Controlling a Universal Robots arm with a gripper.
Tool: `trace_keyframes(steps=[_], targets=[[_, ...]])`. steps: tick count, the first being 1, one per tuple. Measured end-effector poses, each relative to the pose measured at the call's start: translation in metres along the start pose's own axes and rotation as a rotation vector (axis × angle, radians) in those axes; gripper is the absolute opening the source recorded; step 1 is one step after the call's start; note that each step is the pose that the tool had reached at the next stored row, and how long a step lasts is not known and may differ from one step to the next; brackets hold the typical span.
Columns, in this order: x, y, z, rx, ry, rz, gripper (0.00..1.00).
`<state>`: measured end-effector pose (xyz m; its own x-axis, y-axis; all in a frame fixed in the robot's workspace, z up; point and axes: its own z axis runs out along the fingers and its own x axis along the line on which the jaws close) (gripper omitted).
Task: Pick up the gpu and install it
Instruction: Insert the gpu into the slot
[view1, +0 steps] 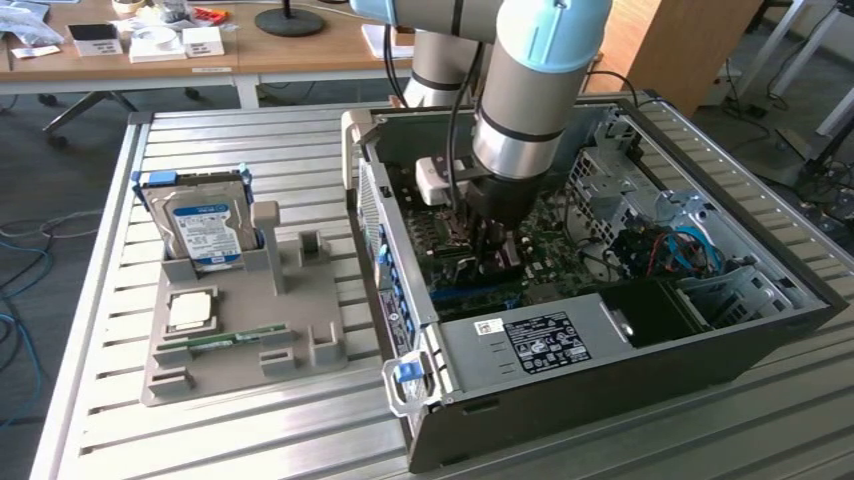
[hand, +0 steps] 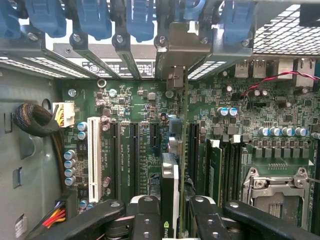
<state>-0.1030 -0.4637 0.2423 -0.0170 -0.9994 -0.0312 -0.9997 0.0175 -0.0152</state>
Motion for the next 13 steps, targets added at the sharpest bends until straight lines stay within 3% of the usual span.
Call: trace_keyframes(steps=[13], targets=[[0.0001,0.0005,0.003,-0.0002,0.0,-0.005,0.27]])
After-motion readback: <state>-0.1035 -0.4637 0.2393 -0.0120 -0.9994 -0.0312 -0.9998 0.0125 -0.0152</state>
